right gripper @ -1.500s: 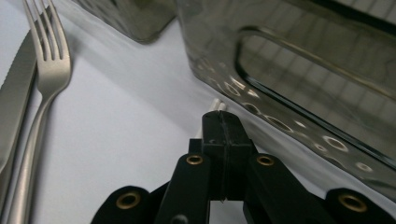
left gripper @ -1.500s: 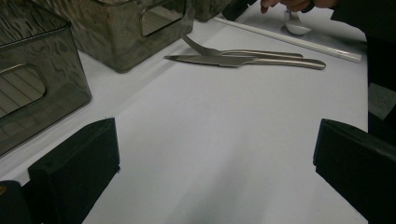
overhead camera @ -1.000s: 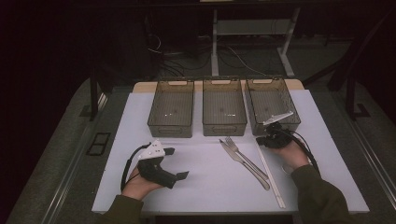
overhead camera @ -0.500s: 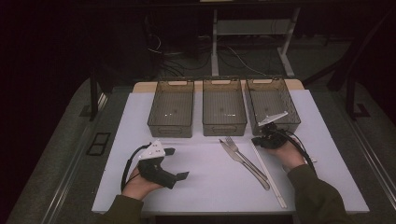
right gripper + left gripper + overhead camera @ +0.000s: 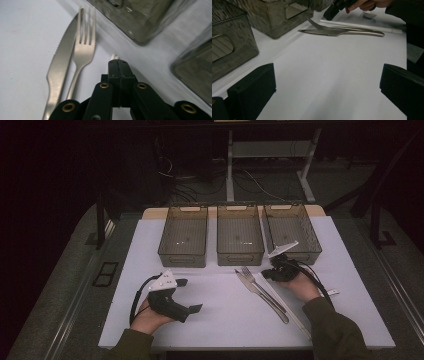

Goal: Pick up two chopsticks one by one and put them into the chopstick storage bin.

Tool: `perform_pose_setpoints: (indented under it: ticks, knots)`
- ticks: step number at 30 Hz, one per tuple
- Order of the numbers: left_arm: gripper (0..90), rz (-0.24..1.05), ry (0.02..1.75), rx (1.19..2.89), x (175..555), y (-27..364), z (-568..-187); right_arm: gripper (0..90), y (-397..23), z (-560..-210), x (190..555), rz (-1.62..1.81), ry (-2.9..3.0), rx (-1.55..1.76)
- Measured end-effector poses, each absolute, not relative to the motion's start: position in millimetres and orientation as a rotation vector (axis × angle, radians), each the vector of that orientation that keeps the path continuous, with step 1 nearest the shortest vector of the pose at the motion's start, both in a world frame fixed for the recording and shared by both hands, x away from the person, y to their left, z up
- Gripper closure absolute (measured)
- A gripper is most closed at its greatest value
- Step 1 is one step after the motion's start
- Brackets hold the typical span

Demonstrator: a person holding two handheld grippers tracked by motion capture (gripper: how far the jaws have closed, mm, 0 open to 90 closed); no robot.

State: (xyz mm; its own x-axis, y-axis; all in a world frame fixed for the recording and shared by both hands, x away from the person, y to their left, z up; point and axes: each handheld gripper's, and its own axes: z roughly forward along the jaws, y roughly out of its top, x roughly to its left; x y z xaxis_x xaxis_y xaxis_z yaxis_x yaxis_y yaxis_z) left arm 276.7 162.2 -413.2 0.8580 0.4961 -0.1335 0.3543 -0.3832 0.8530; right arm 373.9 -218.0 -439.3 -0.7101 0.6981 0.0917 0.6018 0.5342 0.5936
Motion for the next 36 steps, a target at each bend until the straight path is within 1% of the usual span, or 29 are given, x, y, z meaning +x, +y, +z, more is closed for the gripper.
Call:
perform_pose_setpoints:
  ticks: [15, 18, 20, 21, 23, 26, 27, 29, 30, 31, 32, 33, 34, 36]
  knots:
    - [0.0, 0.17, 0.618, 2.013, 276.7, 162.0, -412.9, 89.3, -208.5, -433.4, 366.8, 0.954, 2.652, 1.068]
    - [0.0, 0.171, 0.618, 2.011, 276.8, 162.2, -413.1, 86.4, -214.6, -427.6, 365.8, 0.988, 2.633, 1.106]
    - [0.0, 0.17, 0.62, 2.01, 276.9, 162.1, -413.2, 82.0, -219.4, -423.3, 364.3, 1.003, 2.625, 1.114]
    - [0.0, 0.17, 0.62, 2.01, 276.9, 162.1, -413.2, 82.0, -219.4, -423.3, 364.3, 1.003, 2.625, 1.114]
    - [0.0, 0.17, 0.62, 2.012, 276.8, 162.0, -413.2, 72.4, -226.0, -416.9, 360.0, 1.033, 2.618, 1.131]
    - [0.0, 0.17, 0.62, 2.016, 276.6, 162.0, -413.2, 63.1, -233.3, -412.5, 353.8, 1.045, 2.618, 1.145]
    - [0.0, 0.169, 0.62, 2.017, 276.4, 161.9, -413.4, 58.2, -236.2, -411.2, 351.8, 1.053, 2.614, 1.152]
    - [0.0, 0.168, 0.618, 2.019, 276.3, 161.8, -413.5, 54.1, -242.0, -408.5, 347.0, 1.059, 2.6, 1.165]
    - [0.0, 0.167, 0.62, 2.017, 276.1, 161.4, -413.8, 54.1, -242.0, -408.5, 347.0, 1.059, 2.6, 1.165]
    - [0.0, 0.169, 0.617, 2.017, 276.0, 161.3, -414.0, 48.4, -247.5, -405.6, 342.0, 1.066, 2.591, 1.169]
    - [0.0, 0.168, 0.616, 2.02, 276.0, 161.4, -413.9, 45.2, -249.9, -404.2, 339.3, 1.074, 2.584, 1.169]
    - [0.0, 0.169, 0.617, 2.018, 275.8, 161.1, -414.1, 45.2, -249.9, -404.2, 339.3, 1.074, 2.584, 1.169]
    - [0.0, 0.166, 0.617, 2.018, 275.7, 161.0, -414.3, 40.7, -254.5, -402.0, 334.2, 1.086, 2.575, 1.177]
    - [0.0, 0.164, 0.616, 2.019, 275.6, 161.1, -414.9, 40.4, -258.2, -400.6, 329.2, 1.09, 2.573, 1.183]
